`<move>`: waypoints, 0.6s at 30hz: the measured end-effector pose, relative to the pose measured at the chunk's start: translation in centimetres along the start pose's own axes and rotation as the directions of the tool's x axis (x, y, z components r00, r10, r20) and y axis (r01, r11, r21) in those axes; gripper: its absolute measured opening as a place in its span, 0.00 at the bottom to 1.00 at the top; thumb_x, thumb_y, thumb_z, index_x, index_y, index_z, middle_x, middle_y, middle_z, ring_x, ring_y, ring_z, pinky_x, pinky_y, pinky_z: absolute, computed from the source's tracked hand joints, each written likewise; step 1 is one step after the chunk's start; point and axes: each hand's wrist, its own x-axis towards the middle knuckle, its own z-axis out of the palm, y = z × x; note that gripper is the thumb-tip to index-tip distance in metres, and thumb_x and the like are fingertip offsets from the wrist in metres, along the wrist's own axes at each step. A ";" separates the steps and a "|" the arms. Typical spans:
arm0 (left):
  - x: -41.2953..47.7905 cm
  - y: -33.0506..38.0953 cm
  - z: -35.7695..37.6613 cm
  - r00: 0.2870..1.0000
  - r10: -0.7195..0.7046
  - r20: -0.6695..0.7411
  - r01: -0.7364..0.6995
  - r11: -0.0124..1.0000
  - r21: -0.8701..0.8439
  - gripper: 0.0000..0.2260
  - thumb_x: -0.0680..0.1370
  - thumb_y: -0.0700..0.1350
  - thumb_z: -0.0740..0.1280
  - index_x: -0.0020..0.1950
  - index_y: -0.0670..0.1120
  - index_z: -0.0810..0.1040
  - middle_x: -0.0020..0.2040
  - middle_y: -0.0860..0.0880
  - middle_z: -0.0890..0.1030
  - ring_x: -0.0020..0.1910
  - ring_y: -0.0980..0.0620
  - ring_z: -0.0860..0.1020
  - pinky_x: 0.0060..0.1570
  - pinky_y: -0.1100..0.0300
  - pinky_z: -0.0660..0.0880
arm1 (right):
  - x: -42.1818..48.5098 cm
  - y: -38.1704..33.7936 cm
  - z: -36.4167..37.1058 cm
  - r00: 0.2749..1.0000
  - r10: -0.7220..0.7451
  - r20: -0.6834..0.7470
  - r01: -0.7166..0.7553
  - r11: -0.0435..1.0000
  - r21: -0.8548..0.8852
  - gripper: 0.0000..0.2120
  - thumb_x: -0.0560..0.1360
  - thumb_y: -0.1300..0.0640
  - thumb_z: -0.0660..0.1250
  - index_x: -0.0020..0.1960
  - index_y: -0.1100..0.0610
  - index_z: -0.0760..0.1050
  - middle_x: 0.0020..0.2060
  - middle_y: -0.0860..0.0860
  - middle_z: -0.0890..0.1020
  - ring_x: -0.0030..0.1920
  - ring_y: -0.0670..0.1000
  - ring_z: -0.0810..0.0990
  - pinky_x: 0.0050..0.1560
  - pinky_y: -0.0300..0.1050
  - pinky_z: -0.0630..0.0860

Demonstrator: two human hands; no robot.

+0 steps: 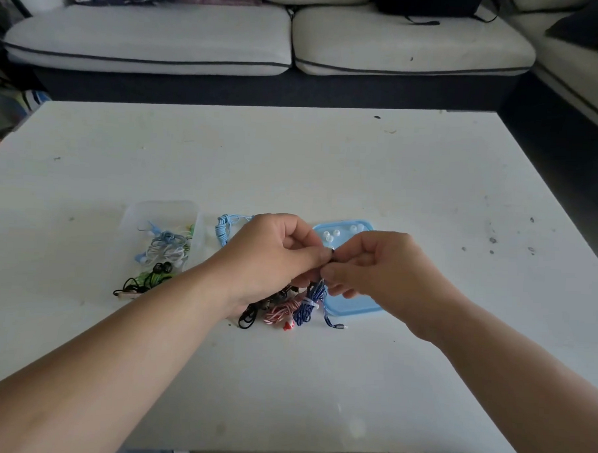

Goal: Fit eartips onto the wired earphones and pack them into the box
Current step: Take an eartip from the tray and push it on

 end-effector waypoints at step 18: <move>0.4 -0.5 0.9 0.999 -0.024 -0.039 0.015 0.980 -0.198 0.06 0.78 0.40 0.74 0.54 0.44 0.86 0.48 0.44 0.88 0.45 0.51 0.86 0.49 0.58 0.82 | 0.3 0.6 -1.0 0.992 0.058 0.111 -0.103 0.881 0.462 0.10 0.78 0.71 0.67 0.57 0.66 0.83 0.50 0.63 0.87 0.52 0.61 0.87 0.49 0.45 0.84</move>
